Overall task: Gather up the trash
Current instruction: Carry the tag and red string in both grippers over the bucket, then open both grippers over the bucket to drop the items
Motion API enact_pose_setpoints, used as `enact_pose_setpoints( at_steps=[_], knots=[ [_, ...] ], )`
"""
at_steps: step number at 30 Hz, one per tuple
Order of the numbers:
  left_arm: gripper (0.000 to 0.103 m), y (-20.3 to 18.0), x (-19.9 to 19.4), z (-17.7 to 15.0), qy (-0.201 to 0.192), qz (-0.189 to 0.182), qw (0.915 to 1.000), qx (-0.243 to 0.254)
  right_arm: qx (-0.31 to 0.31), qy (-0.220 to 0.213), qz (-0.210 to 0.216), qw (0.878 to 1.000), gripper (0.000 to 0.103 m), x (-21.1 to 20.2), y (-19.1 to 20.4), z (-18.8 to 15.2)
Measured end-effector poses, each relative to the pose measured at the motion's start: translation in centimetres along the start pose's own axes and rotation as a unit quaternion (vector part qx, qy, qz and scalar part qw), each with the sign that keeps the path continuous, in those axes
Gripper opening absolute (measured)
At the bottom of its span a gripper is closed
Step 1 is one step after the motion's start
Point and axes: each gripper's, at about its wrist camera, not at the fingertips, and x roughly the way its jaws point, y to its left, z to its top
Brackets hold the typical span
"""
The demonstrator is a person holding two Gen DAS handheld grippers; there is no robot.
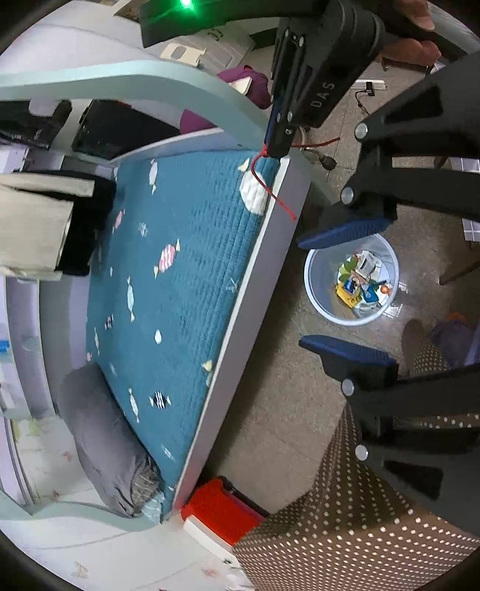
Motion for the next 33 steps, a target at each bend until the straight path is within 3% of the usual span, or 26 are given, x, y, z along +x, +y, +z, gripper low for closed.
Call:
enact_pose_setpoints(
  at_steps=[1,2,3,4,6,14,33],
  knots=[
    [0.048,0.4,0.0,0.0,0.001,0.003,1.0000,-0.003,-0.005,-0.006,0.001,1.000,0.010,-0.1,0.4,0.1],
    [0.048,0.8,-0.1,-0.1,0.001,0.005,1.0000,-0.007,-0.019,-0.015,-0.005,1.000,0.025,-0.2,1.0,0.2],
    [0.048,1.3,-0.1,-0.1,0.002,0.008,0.9999,-0.012,-0.026,-0.017,-0.013,0.999,0.049,-0.2,1.4,0.3],
    [0.048,1.7,-0.2,-0.2,0.003,0.010,0.9998,-0.017,-0.025,-0.024,-0.022,0.999,0.096,-0.2,1.6,0.4],
    [0.048,2.3,-0.3,-0.3,0.004,0.013,0.9996,-0.023,-0.025,-0.050,-0.024,0.998,0.096,-0.8,1.9,0.1],
    [0.048,3.7,-0.6,-0.7,0.001,0.010,0.9993,-0.037,-0.048,-0.015,-0.013,0.999,0.096,0.5,3.0,-0.7],
    [0.048,6.4,-3.1,-1.4,-0.014,0.027,0.9982,-0.052,-0.069,-0.023,0.001,0.997,0.096,-1.0,6.2,-0.5]
  ],
)
